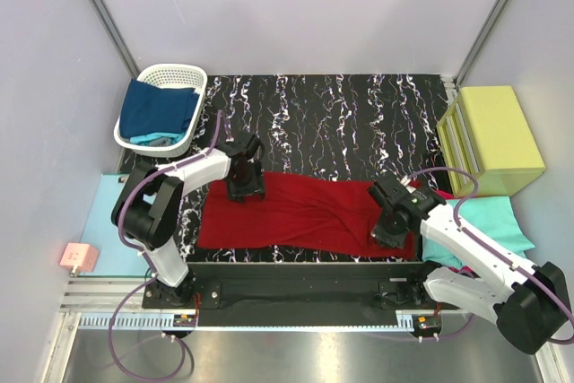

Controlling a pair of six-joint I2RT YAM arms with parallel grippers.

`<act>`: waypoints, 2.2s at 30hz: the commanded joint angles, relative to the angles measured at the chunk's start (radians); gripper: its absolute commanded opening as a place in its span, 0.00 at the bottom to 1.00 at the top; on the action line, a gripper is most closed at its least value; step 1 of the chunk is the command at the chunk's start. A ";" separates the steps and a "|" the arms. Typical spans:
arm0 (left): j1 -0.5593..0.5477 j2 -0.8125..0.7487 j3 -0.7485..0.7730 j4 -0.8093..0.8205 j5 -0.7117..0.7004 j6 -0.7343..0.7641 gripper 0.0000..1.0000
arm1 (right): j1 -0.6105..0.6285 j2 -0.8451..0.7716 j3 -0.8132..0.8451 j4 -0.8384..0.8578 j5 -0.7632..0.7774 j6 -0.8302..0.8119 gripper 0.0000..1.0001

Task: Fold and stack the t-shirts
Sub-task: Fold the other side of the tshirt into a rectangle

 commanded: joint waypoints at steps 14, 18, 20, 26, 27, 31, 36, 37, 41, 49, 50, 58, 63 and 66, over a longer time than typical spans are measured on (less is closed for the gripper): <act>0.011 0.004 0.146 -0.024 -0.010 0.035 0.65 | -0.053 0.426 0.387 0.336 0.111 -0.228 0.58; 0.089 0.025 0.200 -0.023 0.011 0.050 0.65 | -0.128 0.553 0.430 0.394 0.081 -0.270 0.49; 0.132 0.039 0.218 -0.024 0.036 0.057 0.65 | -0.147 0.593 0.437 0.402 0.089 -0.285 0.44; 0.153 0.073 0.204 -0.018 0.037 0.078 0.65 | -0.155 0.601 0.394 0.423 0.121 -0.290 0.40; 0.154 0.079 0.198 -0.014 0.037 0.078 0.65 | -0.155 0.605 0.378 0.426 0.121 -0.287 0.40; 0.154 0.117 0.175 0.005 0.056 0.075 0.65 | -0.158 0.621 0.343 0.432 0.132 -0.273 0.40; 0.154 0.132 0.165 0.003 0.056 0.084 0.64 | -0.159 0.605 0.314 0.436 0.129 -0.265 0.40; 0.153 0.120 0.158 0.003 0.057 0.084 0.63 | -0.161 0.601 0.311 0.439 0.127 -0.267 0.40; 0.153 0.070 0.097 0.003 0.054 0.084 0.63 | -0.159 0.621 0.295 0.443 0.127 -0.271 0.39; 0.153 -0.081 -0.013 -0.007 0.050 0.081 0.62 | -0.159 0.665 0.266 0.489 0.094 -0.259 0.37; 0.153 -0.096 -0.019 -0.010 0.047 0.081 0.62 | -0.161 0.670 0.266 0.495 0.092 -0.259 0.37; 0.153 -0.145 -0.001 -0.037 0.022 0.090 0.62 | -0.161 0.723 0.275 0.521 0.101 -0.273 0.36; 0.153 -0.058 0.048 -0.041 0.002 0.101 0.63 | -0.167 0.806 0.300 0.523 0.086 -0.279 0.34; 0.154 0.002 0.080 -0.041 -0.004 0.104 0.62 | -0.170 0.826 0.314 0.524 0.084 -0.278 0.33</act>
